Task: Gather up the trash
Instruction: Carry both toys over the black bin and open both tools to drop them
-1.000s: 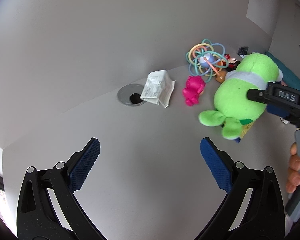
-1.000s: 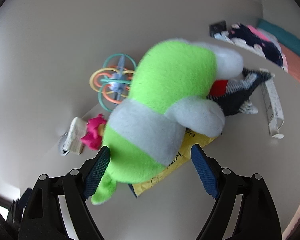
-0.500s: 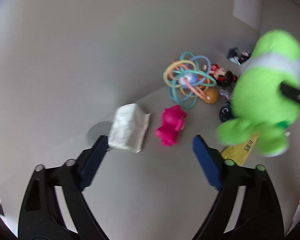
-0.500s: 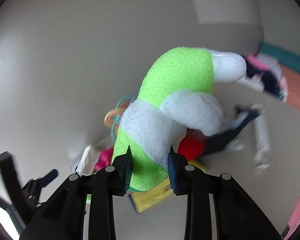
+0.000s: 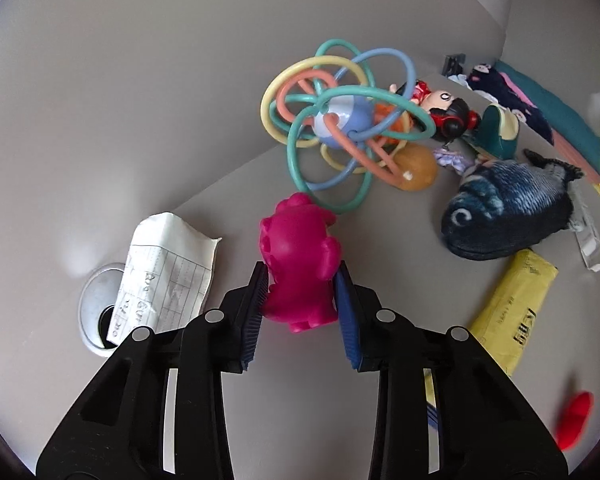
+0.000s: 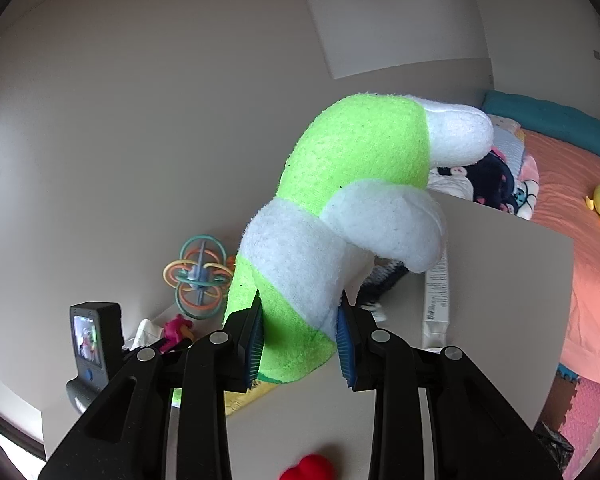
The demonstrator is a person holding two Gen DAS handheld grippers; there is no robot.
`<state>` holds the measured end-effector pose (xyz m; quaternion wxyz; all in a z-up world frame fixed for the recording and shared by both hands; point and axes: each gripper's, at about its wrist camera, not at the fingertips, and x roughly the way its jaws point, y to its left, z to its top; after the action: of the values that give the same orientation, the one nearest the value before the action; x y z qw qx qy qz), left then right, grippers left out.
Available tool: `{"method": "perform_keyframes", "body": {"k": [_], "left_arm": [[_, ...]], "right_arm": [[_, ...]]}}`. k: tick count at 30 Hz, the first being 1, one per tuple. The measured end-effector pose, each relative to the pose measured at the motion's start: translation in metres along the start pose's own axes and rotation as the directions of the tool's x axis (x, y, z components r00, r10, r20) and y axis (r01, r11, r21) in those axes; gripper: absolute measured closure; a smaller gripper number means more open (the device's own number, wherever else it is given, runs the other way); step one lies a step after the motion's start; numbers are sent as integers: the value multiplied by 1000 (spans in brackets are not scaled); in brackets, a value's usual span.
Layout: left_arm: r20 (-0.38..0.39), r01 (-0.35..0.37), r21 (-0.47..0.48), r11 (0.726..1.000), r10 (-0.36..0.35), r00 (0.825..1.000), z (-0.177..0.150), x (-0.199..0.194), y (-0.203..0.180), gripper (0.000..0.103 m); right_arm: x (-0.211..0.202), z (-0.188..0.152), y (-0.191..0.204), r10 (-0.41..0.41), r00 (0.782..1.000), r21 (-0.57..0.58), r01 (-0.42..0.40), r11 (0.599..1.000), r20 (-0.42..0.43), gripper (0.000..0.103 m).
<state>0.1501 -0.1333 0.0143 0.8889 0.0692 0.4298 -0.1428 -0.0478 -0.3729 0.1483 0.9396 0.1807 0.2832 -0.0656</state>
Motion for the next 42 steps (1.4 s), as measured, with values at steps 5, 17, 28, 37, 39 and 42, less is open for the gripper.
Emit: {"method": "perform_keyframes", "body": {"k": [5,17,28,37,39,42], "left_arm": [[45,16,-37,999,-14,999,-5,-11,6,71],[178,104,122,987,-124,976,-45,-133,-69,71],[92,280,340,898,-329,940,-111,-179,-231,71],[-77,416,519,747,-444,893,-205,-177,-365,71],[-126,443,548,709,-454,882,-226,-173,-393,71],[-182,466,578,670,-450,874,-246,-162,-421,71]], "right_arm": [[-12,-5,-13,-11,1000,10,11,1000,12,70],[-80,-38,-70,-60,996,82,54,995,66,70],[-176,-102,-156,-207,973,167,188,968,106,69],[-240,-174,-254,-396,917,288,369,884,41,68],[-248,-192,-276,-422,906,315,397,862,12,68],[-256,-213,-306,-460,887,362,439,822,-32,67]]}}
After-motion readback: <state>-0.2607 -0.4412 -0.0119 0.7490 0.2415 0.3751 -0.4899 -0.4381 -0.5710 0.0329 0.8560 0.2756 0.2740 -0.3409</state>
